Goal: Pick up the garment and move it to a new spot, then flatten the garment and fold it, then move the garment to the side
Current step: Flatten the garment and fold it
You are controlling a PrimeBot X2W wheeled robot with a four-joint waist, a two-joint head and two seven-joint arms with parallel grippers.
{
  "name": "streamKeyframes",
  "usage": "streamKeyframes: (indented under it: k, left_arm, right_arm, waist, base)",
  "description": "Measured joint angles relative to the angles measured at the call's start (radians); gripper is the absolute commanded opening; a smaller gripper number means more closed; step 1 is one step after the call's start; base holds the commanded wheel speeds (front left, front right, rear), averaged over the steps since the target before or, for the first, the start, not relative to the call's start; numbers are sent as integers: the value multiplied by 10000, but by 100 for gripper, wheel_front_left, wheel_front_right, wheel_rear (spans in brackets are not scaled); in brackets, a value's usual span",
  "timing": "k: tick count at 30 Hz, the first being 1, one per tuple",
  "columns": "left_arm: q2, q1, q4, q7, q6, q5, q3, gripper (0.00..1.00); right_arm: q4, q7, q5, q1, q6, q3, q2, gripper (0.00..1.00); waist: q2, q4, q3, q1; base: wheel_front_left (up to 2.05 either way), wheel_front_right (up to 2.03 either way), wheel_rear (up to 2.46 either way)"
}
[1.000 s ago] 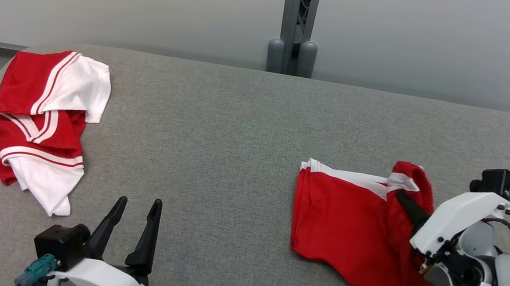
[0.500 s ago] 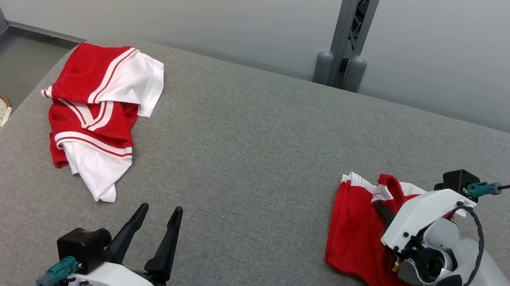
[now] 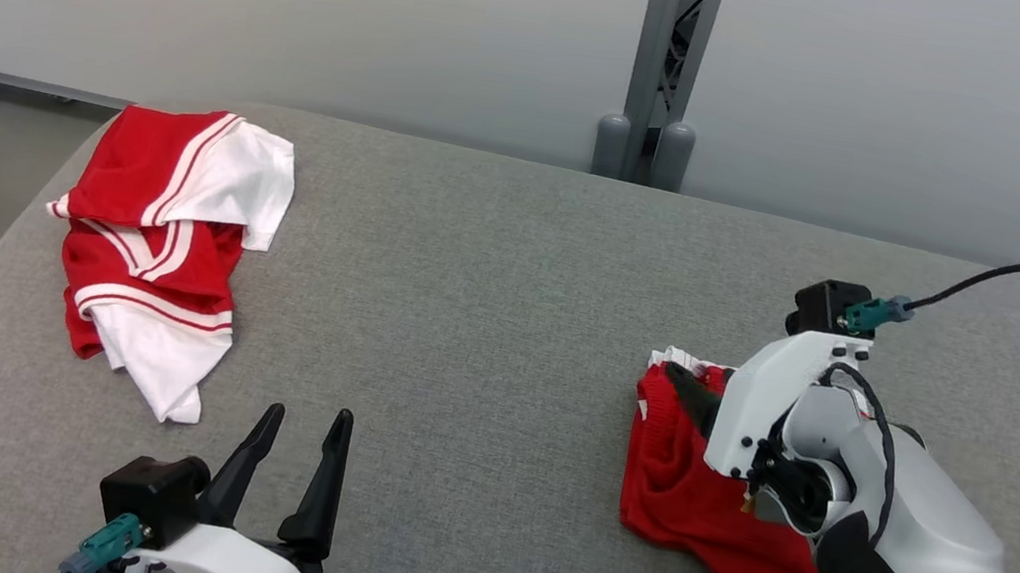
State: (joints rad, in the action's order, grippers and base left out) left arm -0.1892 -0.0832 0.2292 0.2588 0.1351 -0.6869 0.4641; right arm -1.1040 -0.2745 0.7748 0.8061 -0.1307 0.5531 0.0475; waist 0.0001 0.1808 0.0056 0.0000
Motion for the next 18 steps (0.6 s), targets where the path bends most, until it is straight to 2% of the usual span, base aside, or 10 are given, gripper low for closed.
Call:
streamKeyframes:
  k: [4, 8, 13, 18]
  left_arm:
    - [-61, 139, -105, 0, 69, 10, -71, 100]
    - [-130, 197, -263, 2, 128, 75, -113, 100]
    - [-261, 284, -497, -38, 230, 174, -61, 100]
    - [-412, 296, -819, -182, 334, 228, -38, 100]
  right_arm:
    - [420, 221, 180, 225, 0, 15, 2, 100]
    - [247, 685, -115, 543, 0, -416, 75, 100]
    - [219, 903, -186, 461, 0, -976, 775, 100]
    - [345, 886, -169, -251, 0, -1331, 1369, 100]
  waist:
    - [0, -328, -84, 0]
    - [0, -642, -146, 0]
    - [-1, -944, -173, 0]
    - [-1, -1156, -8, 0]
  base:
    - [0, 0, 0]
    - [0, 0, 0]
    - [0, 0, 0]
    - [0, 0, 0]
